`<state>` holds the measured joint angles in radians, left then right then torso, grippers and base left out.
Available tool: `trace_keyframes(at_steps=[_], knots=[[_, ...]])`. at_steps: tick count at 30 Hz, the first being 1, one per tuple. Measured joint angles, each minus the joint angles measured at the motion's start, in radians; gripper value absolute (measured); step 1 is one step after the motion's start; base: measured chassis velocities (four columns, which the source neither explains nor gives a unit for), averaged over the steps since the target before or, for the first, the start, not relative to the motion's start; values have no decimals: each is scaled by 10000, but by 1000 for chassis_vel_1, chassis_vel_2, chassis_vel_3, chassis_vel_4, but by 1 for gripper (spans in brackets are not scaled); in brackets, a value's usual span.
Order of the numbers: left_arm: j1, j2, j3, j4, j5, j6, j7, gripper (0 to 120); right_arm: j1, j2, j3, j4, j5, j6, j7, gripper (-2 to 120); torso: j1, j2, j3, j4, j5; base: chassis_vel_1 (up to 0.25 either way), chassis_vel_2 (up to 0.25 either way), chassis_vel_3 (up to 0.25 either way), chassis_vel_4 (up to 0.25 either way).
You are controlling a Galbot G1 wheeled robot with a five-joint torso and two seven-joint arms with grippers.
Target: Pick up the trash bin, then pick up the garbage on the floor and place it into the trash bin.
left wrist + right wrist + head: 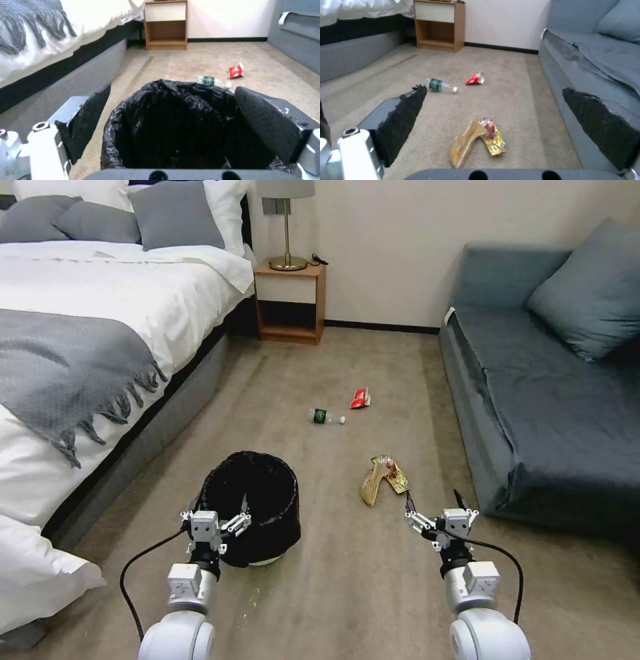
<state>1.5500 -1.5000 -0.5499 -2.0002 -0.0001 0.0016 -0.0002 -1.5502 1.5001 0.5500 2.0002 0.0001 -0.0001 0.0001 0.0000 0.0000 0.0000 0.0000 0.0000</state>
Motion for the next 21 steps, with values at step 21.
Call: trace_keyframes(at_steps=[21], knots=[[-376,-3,1061,-2238,-2651,5054,-1362,100,-3890,1077,-140,4083,923,-3240,479,100,0,1,0,-1,2,0,0,0,0]])
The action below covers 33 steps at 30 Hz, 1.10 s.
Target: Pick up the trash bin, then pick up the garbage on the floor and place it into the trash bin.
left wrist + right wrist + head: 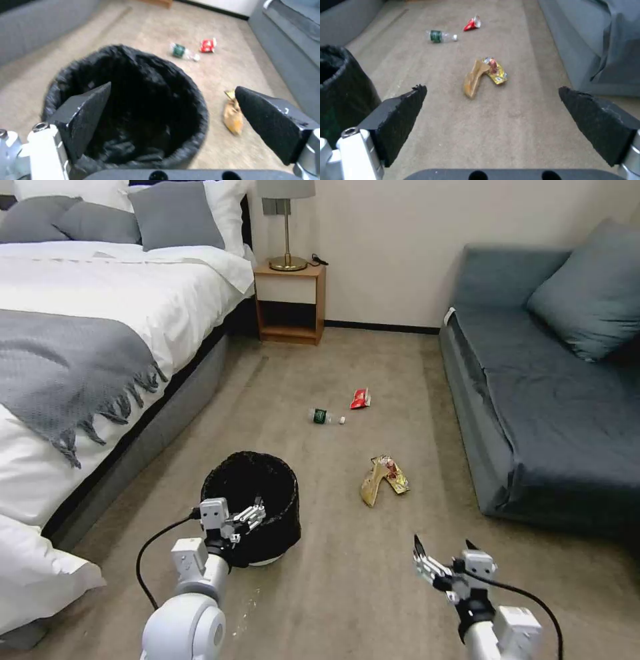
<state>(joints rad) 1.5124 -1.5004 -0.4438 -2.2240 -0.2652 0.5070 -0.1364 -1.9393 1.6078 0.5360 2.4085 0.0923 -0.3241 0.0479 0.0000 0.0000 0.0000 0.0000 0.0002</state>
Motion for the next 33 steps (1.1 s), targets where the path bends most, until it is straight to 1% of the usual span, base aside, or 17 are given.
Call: trace_keyframes(at_steps=[1,2,3,5,7,13,15,16,17,18,19,21,22,24,25,27,33], knots=[[97,24,-90,-328,-424,112,-72,100,2,1,69,68,182,-18,14,100,0,0,0,-1,-7,0,0,0,0],[97,24,-90,-328,-424,112,-72,100,2,1,69,68,182,-18,14,100,0,0,0,-1,-7,0,0,0,0],[160,50,-217,-438,-588,107,-139,100,-8,1,68,75,210,-40,17,100,0,0,-1,1,10,0,0,0,0],[188,78,-320,-433,-692,108,-147,100,54,2,115,-13,287,-38,25,100,0,0,0,1,-9,0,0,0,0],[167,106,-387,-399,-710,110,-160,99,72,2,116,-45,302,-36,25,100,0,0,0,1,4,0,0,0,0],[-33,301,-679,-219,-957,396,-326,98,102,2,126,-93,308,-13,27,100,0,0,0,0,1,0,0,0,0],[-196,485,-930,-140,-1482,768,-496,98,140,17,199,-145,347,-4,29,100,0,0,0,1,-6,0,0,0,0],[-397,720,-1238,-63,-2261,1202,-771,98,266,26,359,-331,422,67,31,100,0,0,0,1,-3,0,0,0,0],[-397,720,-1238,-63,-2261,1202,-771,98,266,26,359,-331,422,67,31,100,0,0,0,1,-3,0,0,0,0],[-484,830,-1381,-9,-2536,1342,-918,98,305,26,407,-389,443,98,33,100,0,0,0,0,-2,0,0,0,0],[-729,1162,-1765,177,-3161,1637,-1172,98,349,24,446,-447,464,132,31,100,0,0,0,1,-4,0,0,0,0],[-822,1284,-1916,254,-3371,1724,-1281,98,355,22,452,-453,465,139,31,100,0,-1,1,0,-4,0,0,0,0],[-1059,1632,-2293,444,-4049,1977,-1535,98,363,21,457,-465,468,146,31,100,0,0,1,0,-3,0,0,0,0],[-1386,2087,-2699,694,-4855,2266,-1861,98,476,19,551,-638,559,209,28,100,0,-1,0,0,-6,0,0,0,0],[-1386,2087,-2699,694,-4855,2266,-1861,98,476,19,551,-638,559,209,28,100,0,-1,0,0,-6,0,0,0,0],[-1567,2404,-2940,816,-5213,2343,-1989,98,586,16,625,-813,646,277,23,100,0,-2,1,0,-2,0,0,0,0],[-1834,2484,-2941,1119,-5361,2350,-2094,98,670,13,703,-907,748,324,16,100,0,-2,1,1,-3,0,0,0,0]])
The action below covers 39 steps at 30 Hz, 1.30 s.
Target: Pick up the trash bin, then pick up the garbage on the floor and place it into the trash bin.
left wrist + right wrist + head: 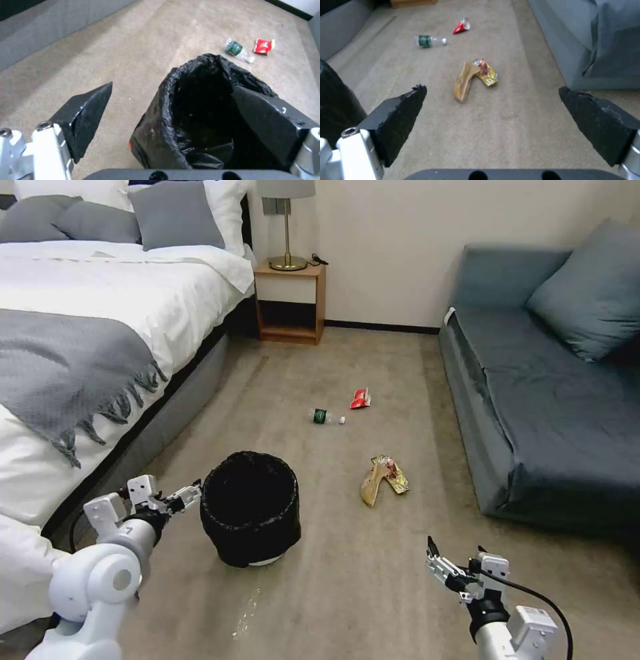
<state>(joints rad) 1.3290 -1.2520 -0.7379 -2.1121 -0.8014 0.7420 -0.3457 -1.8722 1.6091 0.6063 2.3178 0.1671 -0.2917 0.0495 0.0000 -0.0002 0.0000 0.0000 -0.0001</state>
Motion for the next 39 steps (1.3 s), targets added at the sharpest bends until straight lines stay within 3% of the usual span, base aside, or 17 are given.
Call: trace_keyframes(at_steps=[7,13,21,32,37,39], knots=[[-635,-123,310,805,74,-10,-48,98,113,-4,275,-71,239,38,-2,100,0,0,0,1,1,0,0,0,0],[-1516,-297,981,2180,182,-32,-124,97,151,-8,455,-109,338,52,1,100,0,0,0,0,2,0,0,0,0],[-2135,-590,1461,3365,261,-47,-233,97,165,-9,761,-202,514,150,24,100,1,0,0,-1,1,0,0,0,0],[-2385,-734,1745,4104,493,-59,-320,97,247,-9,860,-294,581,220,98,100,0,2,0,-1,2,0,0,0,0],[-2382,-771,1751,4214,512,-81,-318,90,291,-9,824,-327,616,214,196,100,0,3,-1,1,6,0,0,0,0],[-2367,-795,1740,4267,505,-124,-277,79,296,-9,787,-335,622,199,210,100,0,3,-1,1,7,0,0,0,0]])
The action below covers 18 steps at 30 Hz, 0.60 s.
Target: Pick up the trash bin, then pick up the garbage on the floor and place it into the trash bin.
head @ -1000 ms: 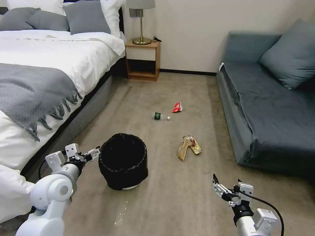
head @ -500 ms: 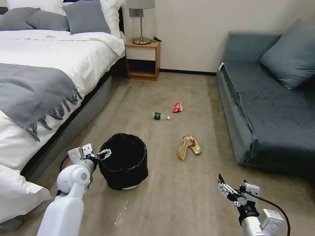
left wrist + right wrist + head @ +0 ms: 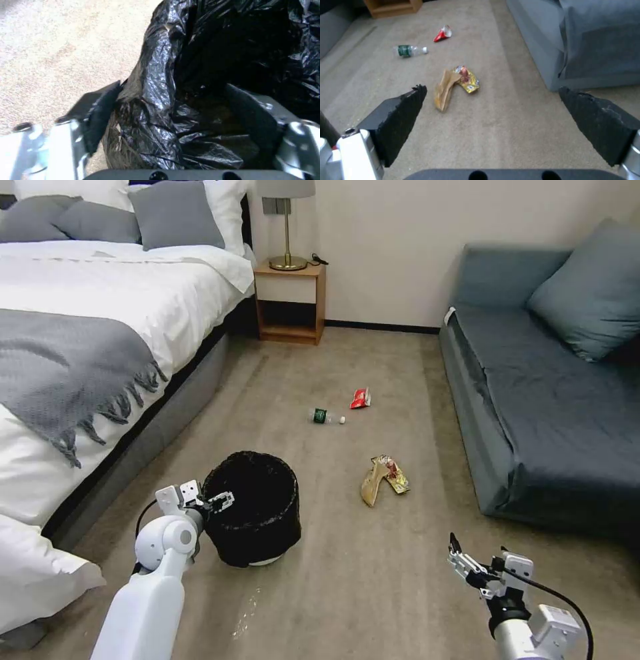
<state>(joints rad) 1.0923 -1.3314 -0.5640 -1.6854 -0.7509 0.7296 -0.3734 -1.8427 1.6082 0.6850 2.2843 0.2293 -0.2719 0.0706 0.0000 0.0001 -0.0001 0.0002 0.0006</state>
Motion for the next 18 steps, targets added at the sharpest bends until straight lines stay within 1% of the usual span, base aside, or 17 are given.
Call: trace_keyframes(at_steps=[1,2,4,6,8,9,10,13,14,16,17,18], knots=[[0,0,0,0,0,0,0,79,0,0,0,0,0,0,0,100,0,0,0,0,0,0,0,0,0],[11,-6,-1,11,-10,-3,15,75,0,-1,-21,0,0,-8,1,100,0,0,0,0,1,0,0,0,0],[47,-5,-12,17,-45,-9,43,63,-1,0,-51,-1,0,-39,9,100,0,0,-1,0,0,0,0,0,0],[59,3,-17,16,-54,-9,50,61,-2,0,-53,-1,0,-45,12,100,0,1,-1,0,-1,0,0,0,0],[104,32,-38,8,-68,-10,60,49,-20,-1,-54,0,0,-52,16,100,0,0,-1,0,-2,0,0,0,0],[104,32,-38,8,-68,-10,60,49,-20,-1,-54,0,0,-52,16,100,0,0,-1,0,-2,0,0,0,0],[116,38,-47,1,-70,-9,63,46,-25,0,-54,1,0,-52,17,100,0,0,-1,0,-3,0,0,0,0],[155,42,-81,-28,-37,2,67,29,-49,0,-83,31,0,-57,19,100,0,0,0,-1,-6,0,0,0,0],[155,42,-81,-28,-37,2,67,29,-49,0,-83,31,0,-57,19,100,0,0,0,-1,-6,0,0,0,0],[163,35,-105,-9,140,10,70,20,-52,0,-97,42,0,-57,19,100,0,0,0,-1,-6,0,0,0,0],[163,35,-105,-9,140,10,70,20,-52,0,-97,42,0,-57,19,100,0,0,0,-1,-6,0,0,0,0],[169,29,-133,22,255,12,75,14,-55,0,-110,43,0,-55,19,100,0,0,0,-2,-5,0,0,0,0]])
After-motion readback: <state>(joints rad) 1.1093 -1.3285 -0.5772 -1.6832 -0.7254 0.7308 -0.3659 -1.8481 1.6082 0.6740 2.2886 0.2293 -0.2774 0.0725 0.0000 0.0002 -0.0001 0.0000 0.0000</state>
